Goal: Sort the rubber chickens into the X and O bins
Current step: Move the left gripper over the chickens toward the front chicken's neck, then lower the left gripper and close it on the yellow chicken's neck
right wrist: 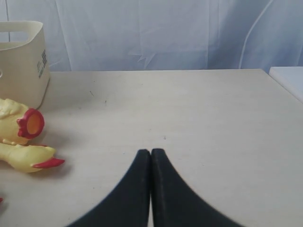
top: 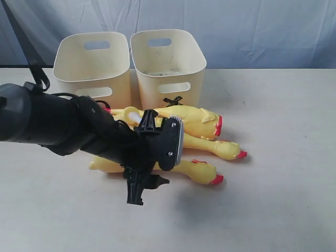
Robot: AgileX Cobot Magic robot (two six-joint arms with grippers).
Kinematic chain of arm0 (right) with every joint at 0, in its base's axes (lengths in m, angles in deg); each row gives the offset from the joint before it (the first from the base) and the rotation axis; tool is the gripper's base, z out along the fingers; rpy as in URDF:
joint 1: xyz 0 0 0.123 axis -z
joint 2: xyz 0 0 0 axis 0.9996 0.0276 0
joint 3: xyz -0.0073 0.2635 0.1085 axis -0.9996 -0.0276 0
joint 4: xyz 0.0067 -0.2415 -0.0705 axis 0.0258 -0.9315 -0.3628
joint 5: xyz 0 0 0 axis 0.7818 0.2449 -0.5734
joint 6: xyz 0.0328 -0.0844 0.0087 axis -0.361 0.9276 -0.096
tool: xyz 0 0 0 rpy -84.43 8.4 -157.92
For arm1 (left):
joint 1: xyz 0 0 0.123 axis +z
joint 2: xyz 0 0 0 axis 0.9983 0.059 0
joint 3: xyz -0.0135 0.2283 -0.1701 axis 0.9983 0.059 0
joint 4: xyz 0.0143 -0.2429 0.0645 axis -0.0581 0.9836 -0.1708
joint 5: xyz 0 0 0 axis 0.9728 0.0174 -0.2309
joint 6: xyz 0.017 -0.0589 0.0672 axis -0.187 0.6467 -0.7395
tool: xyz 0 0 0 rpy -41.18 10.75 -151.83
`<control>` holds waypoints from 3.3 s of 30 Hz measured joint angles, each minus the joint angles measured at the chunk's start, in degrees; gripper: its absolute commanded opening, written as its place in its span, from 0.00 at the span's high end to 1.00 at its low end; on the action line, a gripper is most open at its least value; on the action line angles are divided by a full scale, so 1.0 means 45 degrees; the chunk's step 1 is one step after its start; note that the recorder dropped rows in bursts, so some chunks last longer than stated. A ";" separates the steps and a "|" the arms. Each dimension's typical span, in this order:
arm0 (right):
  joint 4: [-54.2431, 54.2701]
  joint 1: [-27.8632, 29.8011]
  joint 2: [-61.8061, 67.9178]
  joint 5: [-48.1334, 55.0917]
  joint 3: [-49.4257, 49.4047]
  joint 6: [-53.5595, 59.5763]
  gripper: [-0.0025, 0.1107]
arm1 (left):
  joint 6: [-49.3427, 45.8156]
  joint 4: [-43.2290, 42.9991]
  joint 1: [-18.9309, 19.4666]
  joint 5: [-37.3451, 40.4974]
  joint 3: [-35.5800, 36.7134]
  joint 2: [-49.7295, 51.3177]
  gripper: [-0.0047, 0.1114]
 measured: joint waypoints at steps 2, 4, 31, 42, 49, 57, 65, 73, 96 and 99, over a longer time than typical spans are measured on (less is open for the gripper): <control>0.0000 0.0000 0.0000 0.0000 0.0000 0.0000 0.99 | 0.0000 -0.0175 0.0000 -0.0080 0.0000 0.0186 0.42; 0.0000 0.0000 0.0000 0.0000 0.0000 0.0000 0.99 | 0.0000 -0.0225 0.0000 -0.0112 -0.0080 0.0363 0.42; 0.0000 0.0000 0.0000 0.0000 0.0000 0.0000 0.99 | 0.2522 -0.0309 -0.0021 -0.1206 -0.0686 0.1173 0.47; 0.0000 0.0000 0.0000 0.0000 0.0000 0.0000 0.99 | 0.5762 -0.1783 -0.0021 -0.0366 -0.0711 0.0590 0.48; 0.0000 0.0000 0.0000 0.0000 0.0000 0.0000 0.99 | 0.8941 -0.6092 -0.0021 -0.0239 -0.0734 0.0559 0.48; 0.0000 0.0000 0.0000 0.0000 0.0000 0.0000 0.99 | 1.0571 -0.8459 -0.0093 -0.0239 -0.0734 0.0559 0.48; 0.0000 0.0000 0.0000 0.0000 0.0000 0.0000 0.99 | 1.0703 -0.8540 -0.0800 -0.0117 -0.0734 0.0559 0.51; 0.0000 0.0000 0.0000 0.0000 0.0000 0.0000 0.99 | 1.0703 -0.8569 -0.0889 -0.0549 -0.0754 0.0974 0.51; 0.0000 0.0000 0.0000 0.0000 0.0000 0.0000 0.99 | 1.3622 -1.0887 -0.0897 0.1223 -0.1312 0.1288 0.84; 0.0000 0.0000 0.0000 0.0000 0.0000 0.0000 0.99 | 1.4002 -1.0887 -0.0897 0.1423 -0.1364 0.1112 0.84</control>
